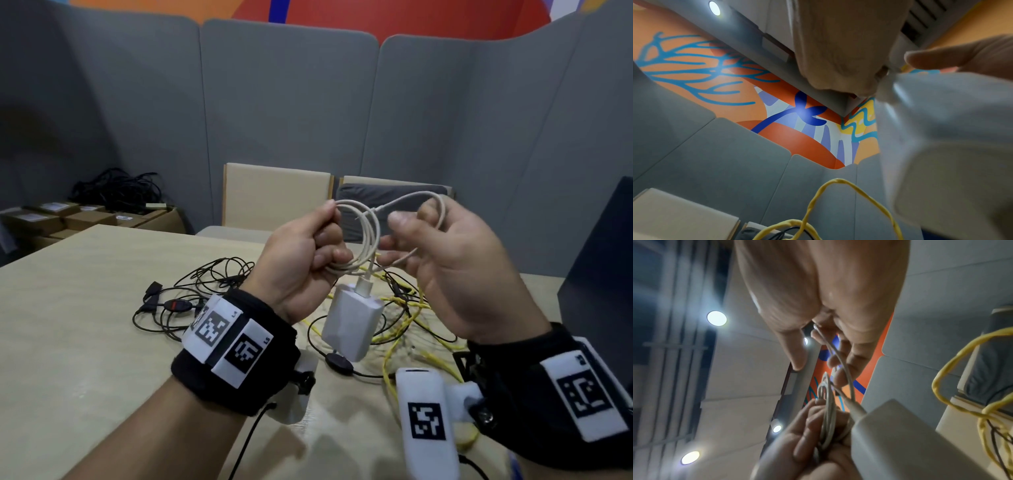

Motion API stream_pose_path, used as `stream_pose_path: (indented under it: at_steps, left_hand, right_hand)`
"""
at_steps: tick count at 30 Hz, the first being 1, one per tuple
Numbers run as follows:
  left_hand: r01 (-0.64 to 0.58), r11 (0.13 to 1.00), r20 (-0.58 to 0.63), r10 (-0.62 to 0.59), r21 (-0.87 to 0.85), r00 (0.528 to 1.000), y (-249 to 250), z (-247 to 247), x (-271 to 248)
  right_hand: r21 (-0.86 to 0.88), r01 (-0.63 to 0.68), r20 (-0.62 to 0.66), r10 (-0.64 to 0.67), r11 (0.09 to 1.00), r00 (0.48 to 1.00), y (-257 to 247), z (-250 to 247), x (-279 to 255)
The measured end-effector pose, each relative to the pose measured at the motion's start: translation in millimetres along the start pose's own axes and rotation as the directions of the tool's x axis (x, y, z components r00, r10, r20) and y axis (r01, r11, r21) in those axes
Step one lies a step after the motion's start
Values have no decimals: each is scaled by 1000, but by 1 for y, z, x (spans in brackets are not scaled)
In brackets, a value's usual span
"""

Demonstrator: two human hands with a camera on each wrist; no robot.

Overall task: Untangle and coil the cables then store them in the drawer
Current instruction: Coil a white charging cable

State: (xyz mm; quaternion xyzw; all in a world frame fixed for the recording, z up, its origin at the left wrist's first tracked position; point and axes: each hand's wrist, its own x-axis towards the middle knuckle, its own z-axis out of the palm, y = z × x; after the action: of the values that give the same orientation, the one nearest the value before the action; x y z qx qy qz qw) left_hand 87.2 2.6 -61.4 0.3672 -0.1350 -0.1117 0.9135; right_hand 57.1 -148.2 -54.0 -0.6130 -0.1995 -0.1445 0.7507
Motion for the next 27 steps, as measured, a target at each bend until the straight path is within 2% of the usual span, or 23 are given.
stream_pose_path:
  at_steps: [3, 9, 13, 15, 18, 20, 22, 24, 27]
  left_hand:
    - [-15, 987, 21, 12, 157, 1000, -7, 3, -2]
    - [-63, 914, 88, 30, 401, 996, -11, 5, -6]
    - [-32, 904, 45, 15, 427, 999, -11, 1, -5]
    - [-17, 897, 34, 2, 441, 999, -11, 0, -4]
    - [2, 877, 6, -6, 480, 1000, -12, -2, -2]
    - [2, 855, -15, 7, 519, 1000, -12, -4, -1]
    - [-6, 826, -22, 23, 563, 1000, -13, -5, -1]
    - [-4, 821, -20, 18, 570, 1000, -14, -5, -1]
    - [6, 860, -20, 5, 510, 1000, -13, -5, 0]
  right_hand:
    - [-145, 28, 9, -27, 989, 1000, 4, 1, 0]
    - [-252, 33, -12, -37, 967, 999, 2, -2, -1]
    - [-128, 21, -123, -37, 992, 992, -2, 0, 1]
    - [-85, 29, -132, -40, 996, 990, -5, -1, 2]
    - [-284, 89, -97, -121, 955, 988, -5, -3, 0]
    - [-473, 126, -56, -173, 872, 983, -7, -4, -2]
    - [-568, 149, -13, -190, 809, 982, -11, -4, -3]
    - [-554, 146, 4, -173, 820, 985, -14, -3, -5]
    - [-442, 135, 35, -133, 887, 990, -18, -2, -7]
